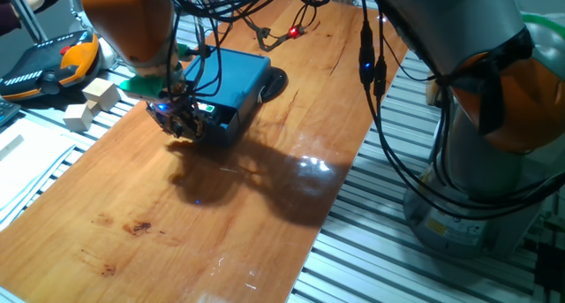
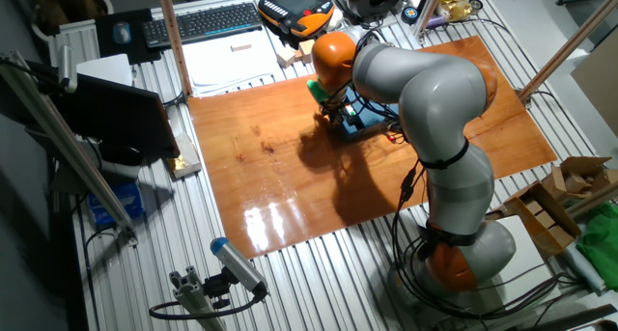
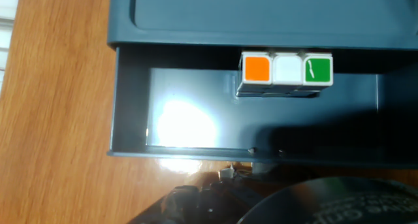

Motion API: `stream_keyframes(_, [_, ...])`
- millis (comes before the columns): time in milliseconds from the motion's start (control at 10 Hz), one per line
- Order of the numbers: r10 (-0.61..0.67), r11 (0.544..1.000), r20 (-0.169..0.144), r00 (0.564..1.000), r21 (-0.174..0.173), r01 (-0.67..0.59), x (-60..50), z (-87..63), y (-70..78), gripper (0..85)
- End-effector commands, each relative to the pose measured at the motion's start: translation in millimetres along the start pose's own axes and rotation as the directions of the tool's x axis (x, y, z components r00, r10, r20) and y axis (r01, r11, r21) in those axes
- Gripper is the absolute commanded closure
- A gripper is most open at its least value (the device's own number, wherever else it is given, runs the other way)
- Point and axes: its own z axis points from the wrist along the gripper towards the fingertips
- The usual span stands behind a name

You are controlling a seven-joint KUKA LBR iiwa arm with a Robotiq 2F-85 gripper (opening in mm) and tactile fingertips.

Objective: Grasp the handle and close the drawer

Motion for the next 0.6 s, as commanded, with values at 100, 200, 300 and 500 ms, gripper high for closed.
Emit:
stream_keyframes(100, [0.004,1.000,-0.008,1.000,-0.001,-0.004,0.2,0.2,0.3,66.0])
stream_keyframes(200, [0.002,1.000,-0.015,1.000,-0.004,-0.002,0.6,0.8,0.6,59.0])
stream_keyframes(300, [0.008,1.000,-0.015,1.000,-0.007,-0.008,1.1,1.6,0.8,50.0])
stream_keyframes(500, [0.029,0.999,-0.011,1.000,-0.015,-0.029,1.0,2.3,1.1,22.7])
